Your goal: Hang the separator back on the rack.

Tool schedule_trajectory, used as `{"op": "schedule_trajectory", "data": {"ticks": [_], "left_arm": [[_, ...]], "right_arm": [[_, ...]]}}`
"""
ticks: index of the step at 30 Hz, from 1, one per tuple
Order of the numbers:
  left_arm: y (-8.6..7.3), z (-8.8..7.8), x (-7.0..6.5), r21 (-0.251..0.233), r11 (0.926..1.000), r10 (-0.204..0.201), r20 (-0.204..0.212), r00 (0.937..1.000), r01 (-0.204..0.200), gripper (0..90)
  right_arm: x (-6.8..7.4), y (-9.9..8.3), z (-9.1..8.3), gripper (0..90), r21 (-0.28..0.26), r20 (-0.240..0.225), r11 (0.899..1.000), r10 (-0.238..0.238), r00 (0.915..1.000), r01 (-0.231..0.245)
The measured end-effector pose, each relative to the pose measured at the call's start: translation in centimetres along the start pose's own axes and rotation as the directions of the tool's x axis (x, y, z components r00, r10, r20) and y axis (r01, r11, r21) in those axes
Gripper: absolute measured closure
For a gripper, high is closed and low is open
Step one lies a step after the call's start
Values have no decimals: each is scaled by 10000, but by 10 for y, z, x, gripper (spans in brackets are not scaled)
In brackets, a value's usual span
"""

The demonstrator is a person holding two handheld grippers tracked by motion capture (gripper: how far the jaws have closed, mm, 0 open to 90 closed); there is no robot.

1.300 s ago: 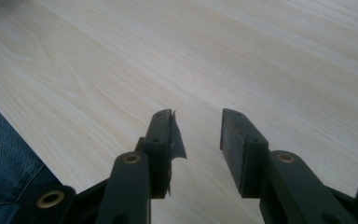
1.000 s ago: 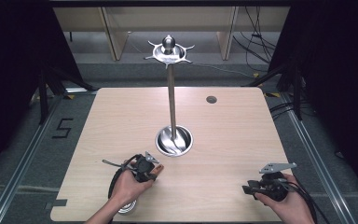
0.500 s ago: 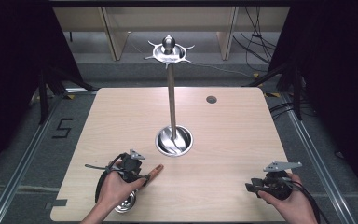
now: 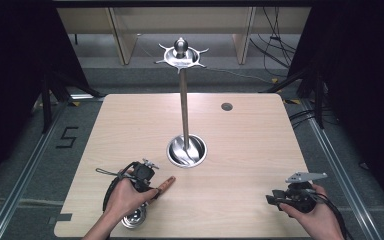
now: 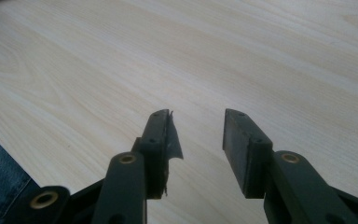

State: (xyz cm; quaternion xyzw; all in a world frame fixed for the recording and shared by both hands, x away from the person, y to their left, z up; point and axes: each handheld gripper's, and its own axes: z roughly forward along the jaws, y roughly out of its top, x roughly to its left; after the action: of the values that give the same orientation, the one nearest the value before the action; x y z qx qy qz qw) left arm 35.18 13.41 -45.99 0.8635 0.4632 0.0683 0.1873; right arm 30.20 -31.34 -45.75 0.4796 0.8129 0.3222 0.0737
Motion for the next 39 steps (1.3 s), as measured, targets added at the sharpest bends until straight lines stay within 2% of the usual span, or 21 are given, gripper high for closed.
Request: {"op": "schedule_trajectory", "data": {"ticks": [1, 2, 4, 6, 7, 8, 9, 10, 11, 12, 14, 15, 17, 20, 22, 26, 27, 29, 33, 35, 39], "left_arm": [[0, 1, 0, 128, 9999, -26, 86, 10000, 24, 492], [2, 2, 0, 289, 9996, -80, 194, 9998, 74, 497], [5, 3, 0, 449, 9989, -126, 182, 9998, 117, 502], [8, 2, 0, 592, 9982, -107, 273, 9996, 91, 505], [11, 2, 0, 603, 9982, -7, 27, 10000, 5, 517], [11, 2, 0, 603, 9982, -7, 27, 10000, 5, 519], [15, 2, 0, 916, 9957, 128, 14, 9999, -129, 523], [15, 2, 0, 916, 9957, 128, 14, 9999, -129, 526], [16, 2, -1, 1035, 9946, 76, 94, 9999, -86, 526], [17, 4, -2, 1361, 9904, 177, 551, 9983, -251, 529], [18, 6, -2, 1662, 9848, 389, 669, 9970, -496, 533], [21, 9, -2, 1847, 9803, 674, 211, 9975, -702, 540], [20, 12, -6, 1968, 9803, 173, 35, 9998, -177, 549], [21, 15, -7, 1996, 9798, 123, 124, 9998, -146, 561], [23, 18, -7, 2222, 9744, 342, 31, 9994, -340, 570], [25, 22, -10, 2347, 9711, 435, 77, 9990, -441, 589], [25, 23, -11, 2504, 9674, 355, 178, 9992, -389, 589], [26, 25, -12, 2419, 9698, 272, 162, 9995, -303, 590], [29, 31, -10, 2425, 9681, 662, -65, 9978, -626, 597], [29, 32, -10, 2386, 9695, 582, -58, 9983, -552, 607], [29, 36, -10, 2552, 9633, 858, -12, 9963, -827, 645]], "right_arm": [[-2, 0, 0, 622, -43, 85, 9996, -282, 9996, 282], [0, 0, -2, 622, 106, 69, 9999, 87, 9999, -87], [1, -1, 1, 621, -71, -28, 9989, 467, 9989, -467], [0, 0, 1, 621, -121, -18, 9997, 223, 9997, -223], [0, 0, 3, 620, -243, -53, 9996, 167, 9998, -168], [0, 0, 3, 619, -252, -64, 9995, 163, 9998, -164], [-1, 1, 1, 618, 53, -56, 10000, 51, 10000, -50], [1, 2, -2, 618, 434, 123, 9990, 134, 9998, -139], [1, 2, -2, 618, 434, 123, 9990, 134, 9998, -139], [1, 2, -2, 618, 449, 182, 9989, 127, 9998, -135], [1, 1, -2, 617, 453, 169, 9989, 125, 9998, -132], [0, 0, 1, 617, 84, -98, 9997, 231, 9997, -230], [0, 0, 1, 616, 102, -142, 9997, 239, 9996, -237], [1, 1, -1, 616, 420, -59, 9989, 198, 9998, -195], [1, 1, 1, 615, 287, -124, 9993, 236, 9996, -232], [2, 0, 3, 614, 12, -122, 9996, 285, 9995, -285], [2, 0, 3, 614, 32, -124, 9996, 265, 9996, -265], [2, 0, 3, 614, 23, -138, 9996, 269, 9995, -269], [2, -1, 5, 613, -137, -181, 9997, 203, 9996, -206], [2, -1, 5, 614, -142, -180, 9997, 191, 9997, -193], [2, -1, 4, 614, -74, -203, 9996, 260, 9995, -261]]}}
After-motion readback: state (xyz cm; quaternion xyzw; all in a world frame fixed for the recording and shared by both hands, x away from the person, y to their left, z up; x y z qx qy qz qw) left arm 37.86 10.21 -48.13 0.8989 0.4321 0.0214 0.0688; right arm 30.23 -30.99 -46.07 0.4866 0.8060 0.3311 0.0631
